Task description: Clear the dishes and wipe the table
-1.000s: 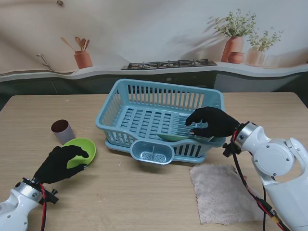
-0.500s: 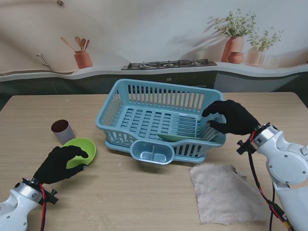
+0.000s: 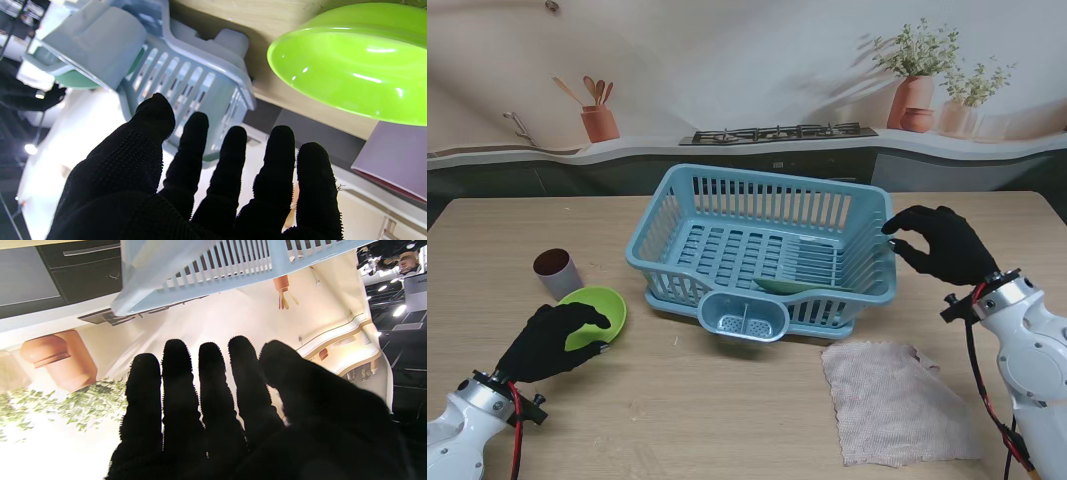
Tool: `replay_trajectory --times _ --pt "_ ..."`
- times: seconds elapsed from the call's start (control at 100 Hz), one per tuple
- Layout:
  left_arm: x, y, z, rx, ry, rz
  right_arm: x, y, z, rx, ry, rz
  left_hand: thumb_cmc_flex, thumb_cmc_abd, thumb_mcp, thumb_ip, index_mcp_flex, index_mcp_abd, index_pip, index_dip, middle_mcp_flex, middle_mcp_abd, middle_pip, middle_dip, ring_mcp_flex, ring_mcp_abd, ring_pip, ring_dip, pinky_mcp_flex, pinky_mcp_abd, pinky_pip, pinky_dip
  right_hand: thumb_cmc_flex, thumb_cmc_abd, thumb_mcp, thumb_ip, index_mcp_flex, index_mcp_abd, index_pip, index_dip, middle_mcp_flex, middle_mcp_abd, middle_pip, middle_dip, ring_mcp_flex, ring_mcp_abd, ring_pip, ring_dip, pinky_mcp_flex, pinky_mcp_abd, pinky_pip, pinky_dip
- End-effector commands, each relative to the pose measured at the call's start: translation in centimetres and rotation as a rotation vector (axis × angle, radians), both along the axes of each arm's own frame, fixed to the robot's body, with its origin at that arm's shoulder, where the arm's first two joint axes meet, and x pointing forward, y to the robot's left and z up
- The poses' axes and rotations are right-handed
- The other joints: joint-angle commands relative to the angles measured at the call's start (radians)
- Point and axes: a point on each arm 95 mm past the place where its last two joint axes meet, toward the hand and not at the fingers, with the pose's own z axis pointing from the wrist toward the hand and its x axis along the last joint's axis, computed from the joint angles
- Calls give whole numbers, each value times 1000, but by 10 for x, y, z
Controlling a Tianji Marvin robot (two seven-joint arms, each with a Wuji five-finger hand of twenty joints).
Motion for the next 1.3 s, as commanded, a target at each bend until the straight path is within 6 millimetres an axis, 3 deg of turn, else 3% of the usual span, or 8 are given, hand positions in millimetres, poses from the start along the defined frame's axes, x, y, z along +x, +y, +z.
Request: replay_trajectory --times 0.0,0.25,0.68,1.12,1.29 --pt "-2 -1 -1 2 6 -7 -3 -5 -14 -12 34 -13 48 29 -18 -1 -6 -24 -6 -3 -11 -32 -7 -21 -14 -19 -8 -3 -14 -16 -24 -17 38 46 -26 -30 -29 -17 17 -12 -26 -12 15 7 -27 -24 17 9 -11 -42 14 -4" --pt "-2 -1 -1 4 0 -6 -4 -21 -34 -8 21 -85 49 28 -19 -1 -6 -23 -6 -3 -11 -31 -8 -21 -13 -18 -8 -3 -14 -16 -24 -17 101 92 -103 -19 -59 -14 69 -47 -45 -12 36 6 -46 -26 33 9 -23 -50 19 -4" --pt "-3 0 -1 6 -1 -6 -5 -35 -72 -38 55 -186 49 28 -19 0 -6 -24 -6 -3 -11 -31 -8 -21 -14 -17 -8 -3 -14 -17 -25 -18 100 96 -111 -13 -79 -10 72 -59 -72 -12 39 5 -71 -31 29 7 -41 -59 12 -6" --pt "-4 1 -1 9 -10 -2 -7 -35 -117 -70 154 -263 49 29 -20 0 -6 -24 -6 -3 -11 -33 -8 -21 -13 -18 -8 -3 -14 -17 -26 -18 82 80 -93 -11 -99 -3 56 -66 -108 -15 39 4 -107 -37 15 1 -67 -70 -5 -9" --pt "-5 2 0 10 -18 -1 -9 -32 -129 -72 196 -272 50 28 -19 0 -7 -23 -6 -2 -11 -32 -8 -21 -14 -19 -8 -3 -14 -17 -26 -18 40 55 -37 -12 -104 2 26 -58 -131 -15 34 0 -124 -41 1 -6 -77 -76 -20 -14"
